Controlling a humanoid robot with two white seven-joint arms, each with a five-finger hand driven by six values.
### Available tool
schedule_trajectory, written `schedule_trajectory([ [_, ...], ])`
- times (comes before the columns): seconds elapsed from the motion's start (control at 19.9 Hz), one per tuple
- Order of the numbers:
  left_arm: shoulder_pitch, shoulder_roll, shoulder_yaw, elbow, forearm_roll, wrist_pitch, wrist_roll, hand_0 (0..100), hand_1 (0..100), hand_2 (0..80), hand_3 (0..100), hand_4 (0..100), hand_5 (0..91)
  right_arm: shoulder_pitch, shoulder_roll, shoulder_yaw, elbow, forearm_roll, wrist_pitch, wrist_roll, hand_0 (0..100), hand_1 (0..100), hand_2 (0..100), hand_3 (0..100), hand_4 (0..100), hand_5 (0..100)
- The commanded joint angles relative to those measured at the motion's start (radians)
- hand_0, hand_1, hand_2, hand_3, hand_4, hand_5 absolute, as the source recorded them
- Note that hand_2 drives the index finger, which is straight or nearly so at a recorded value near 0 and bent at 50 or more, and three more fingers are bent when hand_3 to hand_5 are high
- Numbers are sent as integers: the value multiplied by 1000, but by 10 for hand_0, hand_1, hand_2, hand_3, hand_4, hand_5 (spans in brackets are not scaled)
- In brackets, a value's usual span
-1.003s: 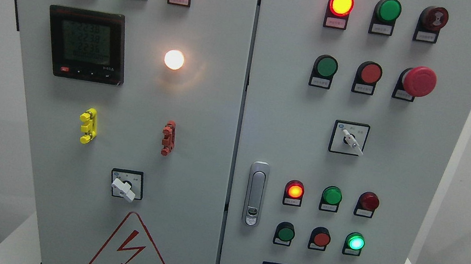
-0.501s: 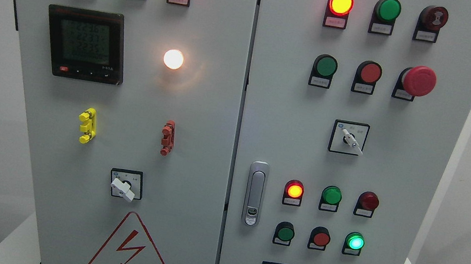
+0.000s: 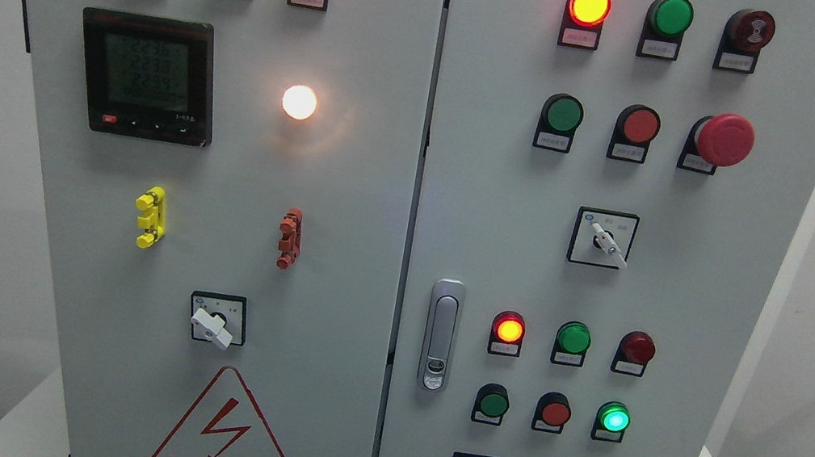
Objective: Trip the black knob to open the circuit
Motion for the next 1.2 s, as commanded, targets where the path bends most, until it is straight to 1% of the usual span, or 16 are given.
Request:
schedule_trajectory([
  [0.0, 0, 0, 0, 0, -23, 5, -1, 120, 389, 0, 0, 0, 0, 4, -1, -18, 1, -5, -1, 3, 0, 0, 0, 1000, 1000, 1000],
  [0.35, 0, 0, 0, 0, -23, 4, -1, 120, 389, 0, 0, 0, 0, 7, -9, -22, 4, -9, -1, 1, 0, 0, 0, 1000, 1000, 1000],
  [1.15, 0, 0, 0, 0, -23, 4, -1, 120, 389, 0, 0, 0, 0, 7, -11, -40, 6, -12, -1, -2, 0, 0, 0, 1000, 1000, 1000],
])
